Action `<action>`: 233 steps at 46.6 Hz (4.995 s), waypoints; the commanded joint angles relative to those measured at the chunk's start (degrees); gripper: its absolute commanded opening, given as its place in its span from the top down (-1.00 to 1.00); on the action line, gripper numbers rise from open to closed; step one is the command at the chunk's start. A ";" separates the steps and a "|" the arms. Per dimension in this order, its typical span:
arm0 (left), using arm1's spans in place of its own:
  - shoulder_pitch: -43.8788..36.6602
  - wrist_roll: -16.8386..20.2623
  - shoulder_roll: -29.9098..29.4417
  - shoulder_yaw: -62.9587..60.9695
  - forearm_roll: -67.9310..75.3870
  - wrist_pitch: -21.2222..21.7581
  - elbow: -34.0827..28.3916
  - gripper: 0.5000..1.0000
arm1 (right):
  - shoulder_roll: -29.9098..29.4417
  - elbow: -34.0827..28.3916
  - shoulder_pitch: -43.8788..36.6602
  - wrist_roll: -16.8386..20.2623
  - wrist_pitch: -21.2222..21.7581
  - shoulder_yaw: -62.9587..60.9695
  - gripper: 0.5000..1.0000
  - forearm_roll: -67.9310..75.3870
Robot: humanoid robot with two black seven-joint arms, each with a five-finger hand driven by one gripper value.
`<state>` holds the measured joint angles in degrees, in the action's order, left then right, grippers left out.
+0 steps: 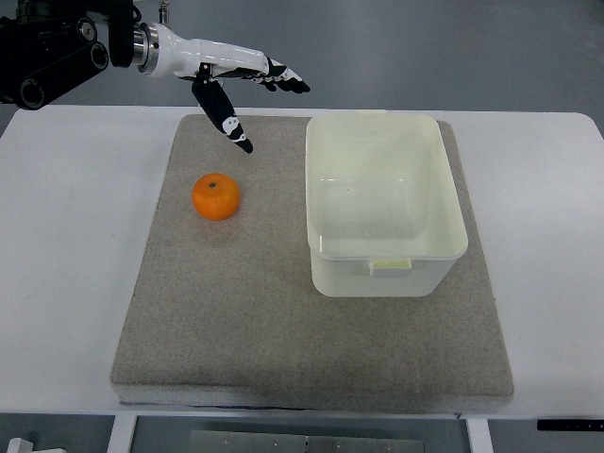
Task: Put orange in box with left hand
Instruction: 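Swing the left hand out over the mat above the orange, then lower the open left hand around the orange, then close the left hand's fingers around the orange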
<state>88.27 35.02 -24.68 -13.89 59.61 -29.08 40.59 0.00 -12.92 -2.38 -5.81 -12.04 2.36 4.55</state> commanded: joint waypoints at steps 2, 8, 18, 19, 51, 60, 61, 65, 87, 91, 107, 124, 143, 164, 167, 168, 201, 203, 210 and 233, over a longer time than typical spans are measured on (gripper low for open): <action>0.33 -0.02 -1.24 0.44 4.20 0.43 1.42 -0.95 | 0.00 0.00 0.01 0.01 0.00 0.02 -0.78 0.02; 1.82 -0.02 -2.56 0.17 6.92 1.13 1.59 -0.95 | 0.00 0.00 0.01 0.01 0.00 0.02 -0.78 -0.06; 2.44 -0.02 -3.79 0.09 16.76 5.34 2.03 -0.95 | 0.00 0.00 0.01 0.01 0.00 -0.07 -0.78 -0.06; 2.44 -0.02 -3.79 0.00 17.64 6.22 2.38 -0.95 | 0.00 0.00 0.01 0.01 0.00 0.02 -0.78 0.02; 1.82 -0.02 -9.77 -3.34 22.83 7.55 12.58 -0.98 | 0.00 0.00 0.01 0.01 0.00 0.02 -0.78 0.02; 1.29 -0.02 -9.33 -4.57 23.80 7.99 12.58 -0.98 | 0.00 0.00 0.01 0.01 0.00 0.02 -0.78 -0.06; 1.29 -0.02 -9.24 -4.57 23.89 8.16 12.58 -0.98 | 0.00 0.00 0.01 0.01 0.00 -0.07 -0.78 0.02; 1.21 -0.02 -8.98 -4.66 24.06 8.34 12.49 -0.98 | 0.00 0.00 0.01 0.01 0.00 0.02 -0.78 -0.06; -3.72 -0.02 -7.57 -4.57 26.44 11.85 11.88 -0.98 | 0.00 0.00 0.01 0.01 0.00 0.02 -0.78 0.02; -3.72 -0.02 -7.57 -4.57 26.44 12.03 11.88 -0.98 | 0.00 0.00 0.01 0.01 0.00 0.02 -0.78 0.02; -5.30 -0.02 -5.11 -4.57 26.44 12.47 10.03 -0.98 | 0.00 0.00 0.01 0.01 0.00 0.02 -0.78 0.02; -6.97 -0.02 -3.62 -4.66 27.14 15.46 6.69 -0.98 | 0.00 0.00 0.01 0.01 0.00 0.02 -0.78 0.02; -7.32 -0.02 -2.83 -4.57 27.58 15.72 6.43 -0.99 | 0.00 0.00 0.01 0.01 0.00 -0.07 -0.78 -0.06; -7.32 -0.02 -2.74 -4.57 29.24 15.81 6.34 -0.98 | 0.00 0.00 0.01 0.01 0.00 0.02 -0.78 -0.06; -7.32 -0.02 -2.74 -4.57 29.60 15.81 6.34 -0.98 | 0.00 0.00 0.01 0.01 0.00 0.02 -0.78 -0.06; -7.41 -0.02 -2.74 -4.57 29.69 15.81 6.34 -0.98 | 0.00 0.00 0.01 0.01 0.00 -0.07 -0.78 0.02; -9.25 -0.02 -0.28 -4.31 28.81 19.76 3.35 -0.90 | 0.00 0.00 0.01 0.01 0.00 0.02 -0.78 0.02; -9.25 -0.02 -0.28 -4.22 28.63 20.55 3.44 -0.87 | 0.00 0.00 0.01 0.01 0.00 0.02 -0.78 0.02; -9.43 -0.02 -0.28 -4.40 28.90 21.87 3.44 -0.48 | 0.00 0.00 0.01 0.01 0.00 0.02 -0.78 0.02; -9.34 -0.02 -0.19 -4.92 29.69 21.08 3.35 1.00 | 0.00 0.00 0.01 0.01 0.00 -0.07 -0.78 -0.06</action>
<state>78.86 35.00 -24.96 -18.77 89.28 -7.86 43.96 0.00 -12.92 -2.37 -5.80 -12.04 2.33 4.52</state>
